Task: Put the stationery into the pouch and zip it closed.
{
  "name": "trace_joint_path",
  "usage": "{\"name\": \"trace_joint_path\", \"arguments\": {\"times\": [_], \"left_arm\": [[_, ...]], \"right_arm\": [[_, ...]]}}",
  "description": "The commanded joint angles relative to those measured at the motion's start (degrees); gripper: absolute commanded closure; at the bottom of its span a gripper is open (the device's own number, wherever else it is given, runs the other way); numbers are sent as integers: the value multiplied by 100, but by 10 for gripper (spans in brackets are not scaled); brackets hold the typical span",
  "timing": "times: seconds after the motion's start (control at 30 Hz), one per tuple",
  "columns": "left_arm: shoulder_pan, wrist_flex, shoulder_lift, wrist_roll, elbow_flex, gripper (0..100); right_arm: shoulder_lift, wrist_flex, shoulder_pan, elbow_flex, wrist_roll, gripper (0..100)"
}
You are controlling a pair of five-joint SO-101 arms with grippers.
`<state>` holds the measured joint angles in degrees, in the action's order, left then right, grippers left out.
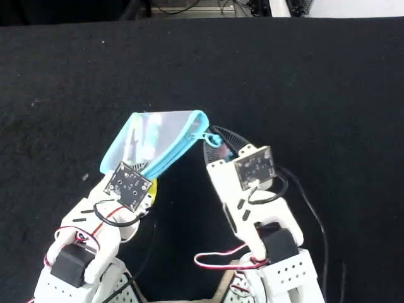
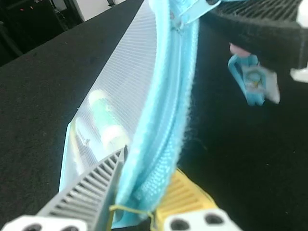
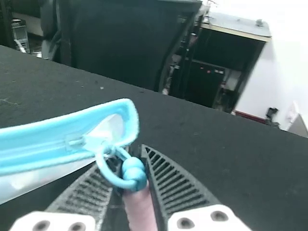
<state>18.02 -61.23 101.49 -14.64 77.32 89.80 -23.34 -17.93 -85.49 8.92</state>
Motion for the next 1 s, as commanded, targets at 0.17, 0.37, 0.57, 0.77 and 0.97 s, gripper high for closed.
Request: {"name": "trace_joint_path", "arguments": {"times": [0.17,0.37,0.57,0.77,0.97], "left_arm": [[4,-62,-44,97,-171,970],[13,-62,-44,97,-171,970],[13,-62,-44,97,-171,970],[13,-62,-44,97,-163,970],[13,-62,-44,97,-163,970]], "right_arm": [[154,167,563,119,-475,988],[154,167,563,119,-475,988],[4,141,668,277,-501,988],[-1499,132,835,1007,-510,988],[-2404,141,949,1490,-510,988]]}}
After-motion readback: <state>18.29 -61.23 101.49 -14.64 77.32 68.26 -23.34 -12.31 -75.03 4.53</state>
